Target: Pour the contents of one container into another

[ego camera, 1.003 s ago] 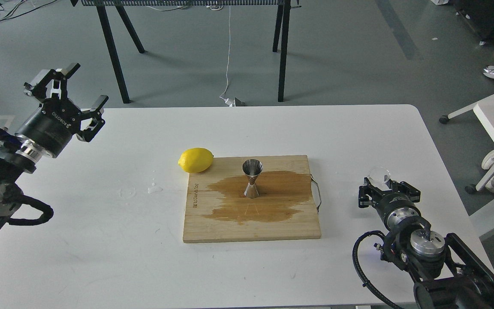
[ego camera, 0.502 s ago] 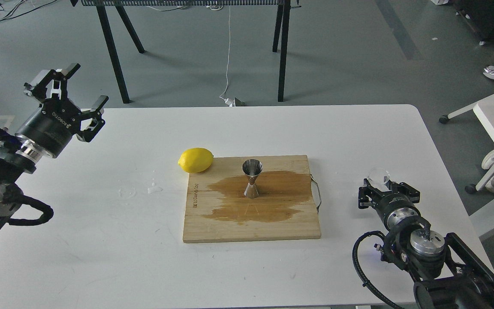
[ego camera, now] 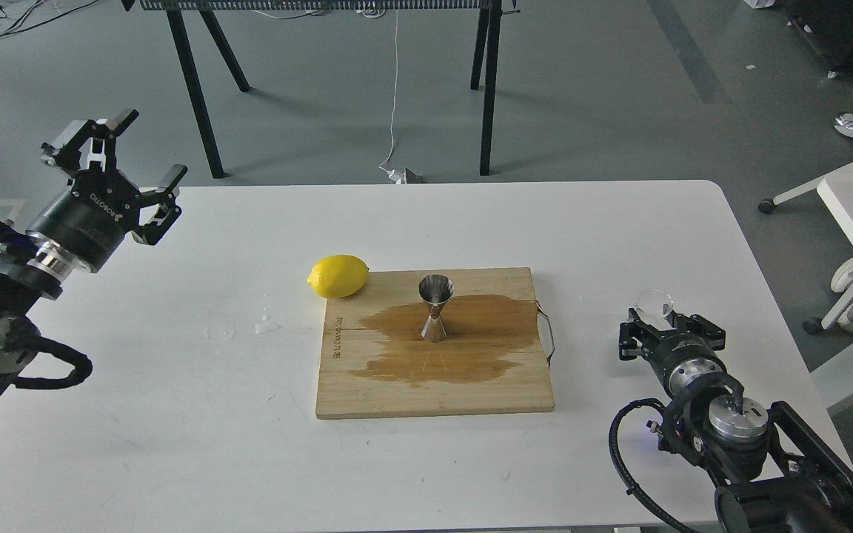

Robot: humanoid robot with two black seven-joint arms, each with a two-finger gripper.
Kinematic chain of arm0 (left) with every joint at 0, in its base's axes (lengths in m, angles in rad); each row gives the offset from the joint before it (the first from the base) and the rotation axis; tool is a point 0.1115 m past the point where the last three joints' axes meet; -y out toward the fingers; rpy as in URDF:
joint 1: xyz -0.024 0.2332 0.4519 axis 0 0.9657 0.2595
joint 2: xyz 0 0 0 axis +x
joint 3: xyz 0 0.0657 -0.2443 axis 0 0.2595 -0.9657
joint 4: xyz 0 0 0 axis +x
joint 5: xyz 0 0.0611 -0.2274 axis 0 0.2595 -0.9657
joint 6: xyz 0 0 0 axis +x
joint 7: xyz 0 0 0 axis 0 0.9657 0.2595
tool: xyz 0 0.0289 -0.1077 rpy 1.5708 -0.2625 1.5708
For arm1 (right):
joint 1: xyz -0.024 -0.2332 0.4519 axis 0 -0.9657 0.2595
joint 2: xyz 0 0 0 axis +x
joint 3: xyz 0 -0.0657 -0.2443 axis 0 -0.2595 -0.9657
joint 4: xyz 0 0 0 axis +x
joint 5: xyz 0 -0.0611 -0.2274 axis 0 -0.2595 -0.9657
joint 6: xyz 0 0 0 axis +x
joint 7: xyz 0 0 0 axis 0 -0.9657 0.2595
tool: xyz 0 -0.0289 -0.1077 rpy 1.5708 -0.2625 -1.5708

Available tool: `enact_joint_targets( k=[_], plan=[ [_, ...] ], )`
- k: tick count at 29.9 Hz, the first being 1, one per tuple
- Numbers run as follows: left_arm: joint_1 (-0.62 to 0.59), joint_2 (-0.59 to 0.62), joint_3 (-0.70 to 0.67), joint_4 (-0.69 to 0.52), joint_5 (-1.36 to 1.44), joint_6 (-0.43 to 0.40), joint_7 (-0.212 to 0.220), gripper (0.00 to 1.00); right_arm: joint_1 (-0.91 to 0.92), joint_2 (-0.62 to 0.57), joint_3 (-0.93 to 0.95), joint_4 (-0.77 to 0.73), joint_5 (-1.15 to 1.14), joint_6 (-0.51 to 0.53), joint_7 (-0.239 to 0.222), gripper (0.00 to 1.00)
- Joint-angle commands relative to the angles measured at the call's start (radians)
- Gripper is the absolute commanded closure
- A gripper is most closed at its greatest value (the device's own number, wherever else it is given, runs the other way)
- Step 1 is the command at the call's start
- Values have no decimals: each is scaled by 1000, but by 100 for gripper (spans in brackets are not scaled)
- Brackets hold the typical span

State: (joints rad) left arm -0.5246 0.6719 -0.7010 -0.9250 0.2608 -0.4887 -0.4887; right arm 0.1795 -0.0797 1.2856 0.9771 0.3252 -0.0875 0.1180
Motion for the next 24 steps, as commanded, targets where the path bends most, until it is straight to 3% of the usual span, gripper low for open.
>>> enact_joint_targets(
  k=[1,6,24],
  plan=[
    [0,0,0,0,0,0,0,10,0,0,0,0,0,0,0,12],
    [0,0,0,0,0,0,0,10,-2,0,0,0,0,0,0,6],
    [0,0,0,0,0,0,0,10,-2,1,0,0,-2,0,0,5]
  ],
)
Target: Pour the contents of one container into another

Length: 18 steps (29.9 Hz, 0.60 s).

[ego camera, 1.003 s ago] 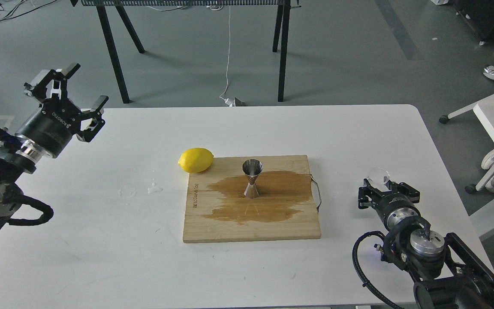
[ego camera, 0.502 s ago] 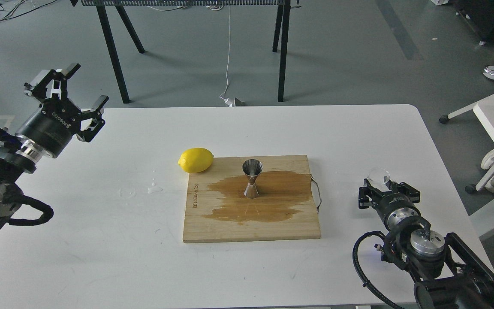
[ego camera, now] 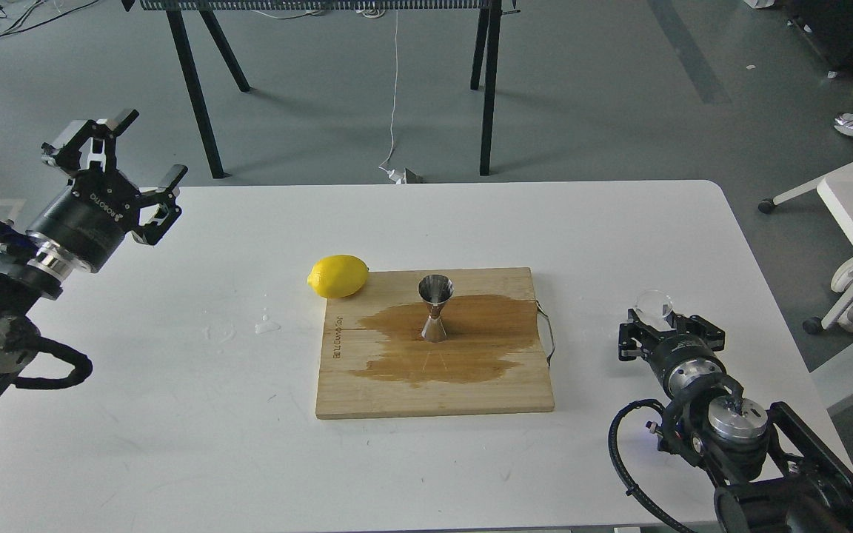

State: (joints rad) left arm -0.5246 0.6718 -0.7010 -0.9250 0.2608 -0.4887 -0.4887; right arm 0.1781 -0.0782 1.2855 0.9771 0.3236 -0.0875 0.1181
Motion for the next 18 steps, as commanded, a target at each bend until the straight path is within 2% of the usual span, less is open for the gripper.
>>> enact_joint_targets(
  k=[1,18],
  plan=[
    [0,0,0,0,0,0,0,10,1,0,0,0,0,0,0,5],
    [0,0,0,0,0,0,0,10,1,9,0,-8,-1,0,2,5]
  ],
)
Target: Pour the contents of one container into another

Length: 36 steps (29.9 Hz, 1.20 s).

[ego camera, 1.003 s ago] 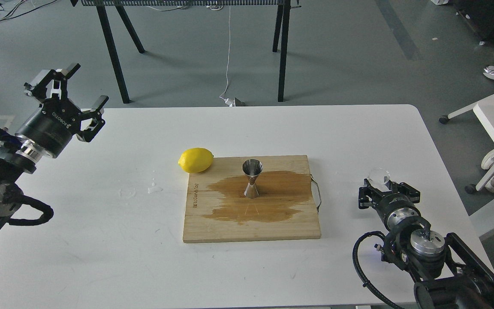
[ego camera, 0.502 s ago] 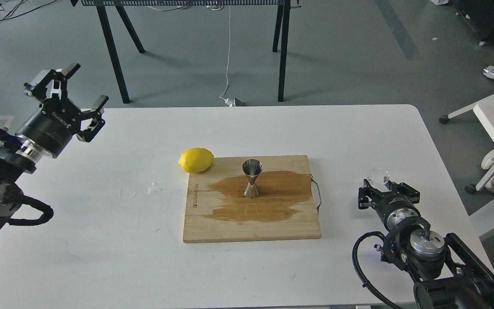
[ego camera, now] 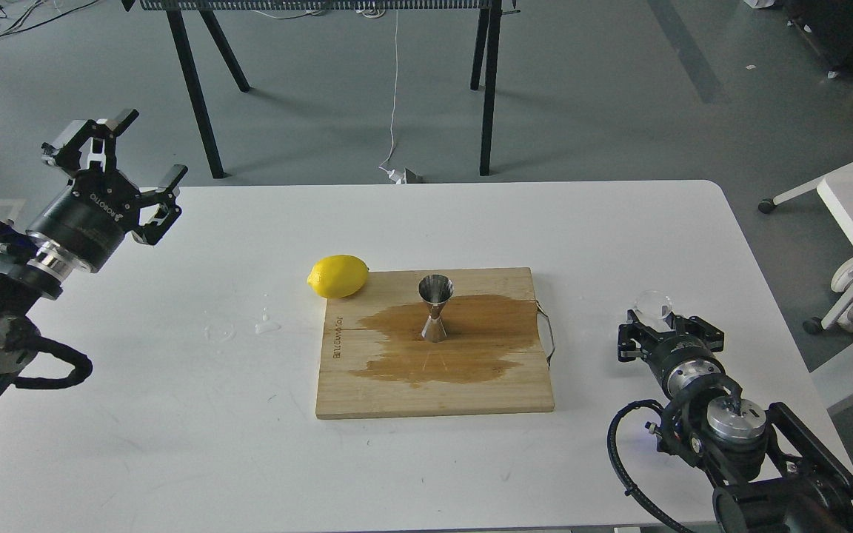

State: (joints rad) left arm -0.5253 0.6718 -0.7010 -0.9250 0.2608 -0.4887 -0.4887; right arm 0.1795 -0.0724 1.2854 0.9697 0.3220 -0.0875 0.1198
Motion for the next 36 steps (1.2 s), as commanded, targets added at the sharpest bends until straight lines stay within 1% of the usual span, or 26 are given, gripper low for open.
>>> enact_joint_targets(
  k=[1,24,32,36],
  plan=[
    [1,0,0,0,0,0,0,10,0,5,0,0,-1,0,0,5],
    [1,0,0,0,0,0,0,10,-17,6,-15,18,3,0,-2,5],
    [4,0,0,0,0,0,0,10,-49,0,-24,86,2,0,0,5],
    [4,2,0,0,0,0,0,10,-71,-3,-20,132,3,-26,0,5]
  ],
)
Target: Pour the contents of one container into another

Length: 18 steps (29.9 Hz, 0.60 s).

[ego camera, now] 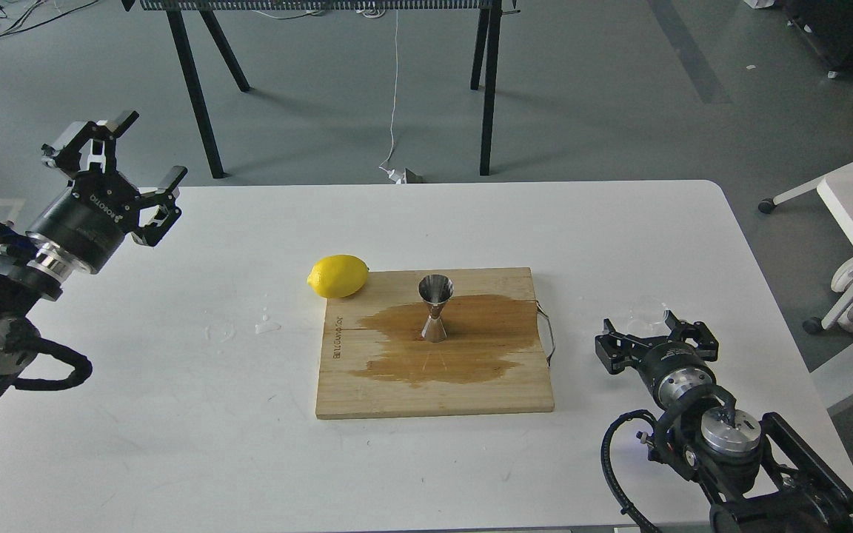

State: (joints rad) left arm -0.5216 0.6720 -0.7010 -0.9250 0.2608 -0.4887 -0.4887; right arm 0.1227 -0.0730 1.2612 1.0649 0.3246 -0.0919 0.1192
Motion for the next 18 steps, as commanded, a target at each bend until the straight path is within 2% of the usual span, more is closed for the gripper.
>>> enact_joint_targets(
  k=[1,13,18],
  plan=[
    [0,1,0,0,0,0,0,10,-21,-4,7,52,-1,-29,0,5],
    [3,1,0,0,0,0,0,10,-120,-53,29,214,2,-65,5,5],
    [3,1,0,0,0,0,0,10,-182,-80,63,337,2,-68,7,4]
  ],
)
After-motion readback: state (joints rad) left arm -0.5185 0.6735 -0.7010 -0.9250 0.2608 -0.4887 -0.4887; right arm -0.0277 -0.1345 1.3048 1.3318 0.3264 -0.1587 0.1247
